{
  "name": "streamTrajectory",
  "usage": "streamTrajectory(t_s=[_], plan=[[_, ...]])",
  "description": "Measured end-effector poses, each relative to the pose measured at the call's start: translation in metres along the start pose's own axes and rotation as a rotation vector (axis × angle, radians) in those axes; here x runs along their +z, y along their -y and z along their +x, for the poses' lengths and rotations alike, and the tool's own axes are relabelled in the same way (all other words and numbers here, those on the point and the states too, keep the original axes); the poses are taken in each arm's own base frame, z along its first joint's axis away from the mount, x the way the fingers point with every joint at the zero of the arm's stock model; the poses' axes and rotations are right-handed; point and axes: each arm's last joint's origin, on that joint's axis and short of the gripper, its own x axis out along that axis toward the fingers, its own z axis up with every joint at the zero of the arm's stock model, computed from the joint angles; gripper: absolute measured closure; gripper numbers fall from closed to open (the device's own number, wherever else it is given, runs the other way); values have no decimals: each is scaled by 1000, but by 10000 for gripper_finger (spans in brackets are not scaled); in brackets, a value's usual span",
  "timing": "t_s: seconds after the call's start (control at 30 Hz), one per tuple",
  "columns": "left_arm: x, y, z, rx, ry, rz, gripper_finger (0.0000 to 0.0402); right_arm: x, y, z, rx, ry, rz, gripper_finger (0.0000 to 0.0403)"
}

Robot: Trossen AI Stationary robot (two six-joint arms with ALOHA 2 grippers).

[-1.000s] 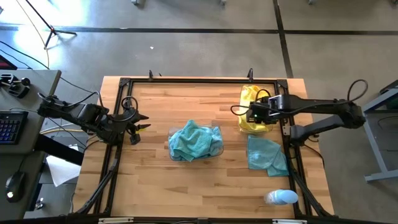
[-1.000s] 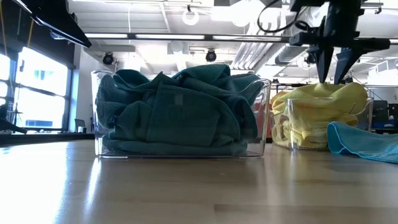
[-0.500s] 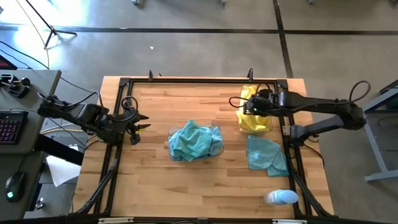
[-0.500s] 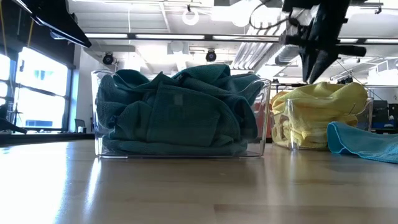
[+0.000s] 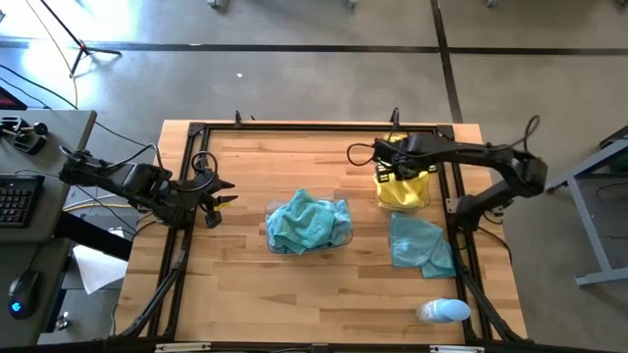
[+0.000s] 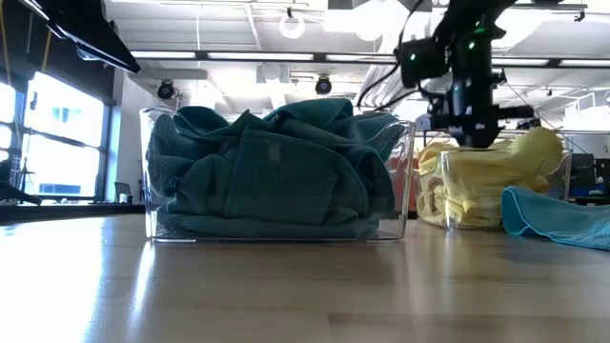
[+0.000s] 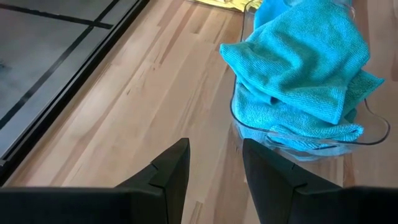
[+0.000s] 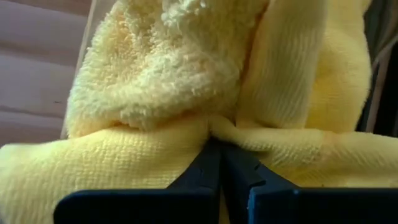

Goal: Sort microfiber towel by color & place in baskets
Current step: Put the yellow towel into the top transparent bin, then put the blue towel into the bottom transparent bin

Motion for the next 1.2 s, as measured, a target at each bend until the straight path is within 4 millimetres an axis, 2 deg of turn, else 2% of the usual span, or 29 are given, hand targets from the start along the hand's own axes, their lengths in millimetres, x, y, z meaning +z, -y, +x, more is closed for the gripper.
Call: streamTrajectory(t_s=[0.3, 0.47, 0.73, 0.9, 1.03, 1.2], plan=[[0, 0, 0, 0, 0, -9, 266, 15, -14, 37, -18, -132, -56, 402], [0, 0, 0, 0, 0, -9, 266, 12, -17, 37, -20, -142, -62, 402], [0, 0, 0, 0, 0, -8, 266, 0, -4, 10, 17, -113, -70, 402], [0, 0, 0, 0, 0, 17, 266, -6, 8, -14, 95, -47, 18, 399], [0, 0, 0, 0, 0, 18, 266, -10, 20, -32, 169, 0, 69, 370], [0, 0, 0, 0, 0, 18, 266, -17, 34, -51, 244, 64, 145, 311]])
